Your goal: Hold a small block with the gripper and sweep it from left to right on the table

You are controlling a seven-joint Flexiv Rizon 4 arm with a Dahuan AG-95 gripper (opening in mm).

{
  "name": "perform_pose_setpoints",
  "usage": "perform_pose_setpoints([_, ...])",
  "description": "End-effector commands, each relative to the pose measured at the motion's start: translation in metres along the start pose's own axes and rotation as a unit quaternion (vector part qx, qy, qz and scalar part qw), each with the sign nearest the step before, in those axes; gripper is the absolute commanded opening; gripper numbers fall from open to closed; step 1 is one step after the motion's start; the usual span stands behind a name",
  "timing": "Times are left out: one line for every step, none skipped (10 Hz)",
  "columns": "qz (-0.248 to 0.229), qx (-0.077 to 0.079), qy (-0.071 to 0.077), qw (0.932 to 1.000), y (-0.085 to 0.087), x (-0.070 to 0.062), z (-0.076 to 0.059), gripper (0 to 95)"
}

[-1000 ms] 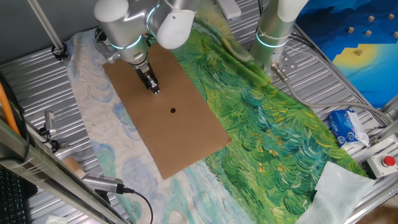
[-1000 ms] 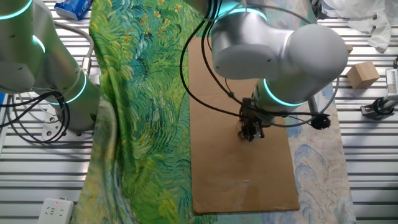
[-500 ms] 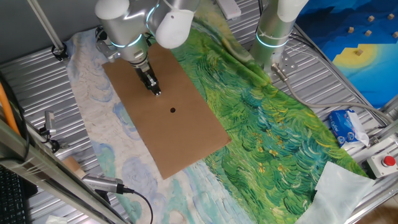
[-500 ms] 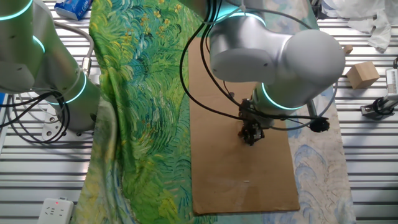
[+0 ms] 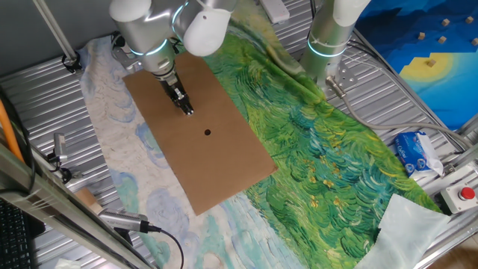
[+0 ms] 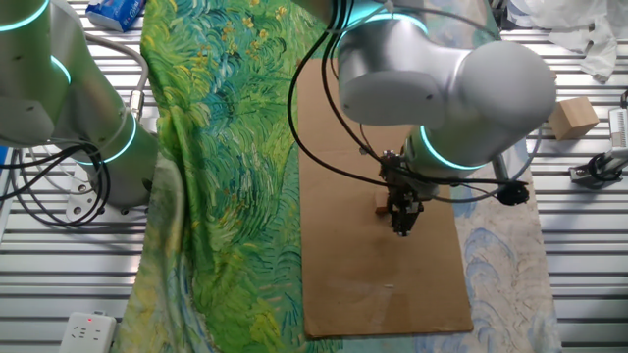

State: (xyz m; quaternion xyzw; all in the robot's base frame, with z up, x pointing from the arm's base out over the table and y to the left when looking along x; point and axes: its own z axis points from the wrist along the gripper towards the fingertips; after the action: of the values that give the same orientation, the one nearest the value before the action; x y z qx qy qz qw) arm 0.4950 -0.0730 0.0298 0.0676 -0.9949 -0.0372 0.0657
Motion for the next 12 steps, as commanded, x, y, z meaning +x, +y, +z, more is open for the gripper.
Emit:
perform_pose_setpoints([0.003, 0.0, 0.0, 1.0, 0.001, 0.001, -0.004, 95.0])
perform_pose_setpoints([0.005, 0.001, 0.0, 1.0, 0.001, 0.001, -0.004, 95.0])
perform_pose_setpoints([0.013, 0.0, 0.001, 0.9999, 0.001, 0.0, -0.004, 57.0])
perform_pose_setpoints([0.023, 0.0, 0.001, 0.9997, 0.001, -0.001, -0.003, 19.0])
perform_pose_setpoints([0.026, 0.0, 0.001, 0.9997, 0.001, -0.001, -0.003, 0.0])
perform_pose_setpoints([0.03, 0.0, 0.001, 0.9996, 0.001, -0.001, -0.004, 0.0])
perform_pose_setpoints([0.03, -0.001, 0.001, 0.9996, 0.001, -0.001, -0.004, 0.0])
perform_pose_setpoints([0.029, -0.002, 0.001, 0.9996, 0.001, -0.003, -0.007, 0.0])
perform_pose_setpoints([0.025, 0.002, 0.005, 0.9997, 0.0, -0.008, -0.017, 0.0])
perform_pose_setpoints([0.021, 0.003, 0.007, 0.9997, 0.0, -0.01, -0.02, 0.0])
perform_pose_setpoints([0.005, 0.002, 0.005, 1.0, -0.001, -0.014, -0.024, 57.0])
perform_pose_setpoints([0.001, 0.001, 0.004, 1.0, -0.002, -0.016, -0.025, 57.0])
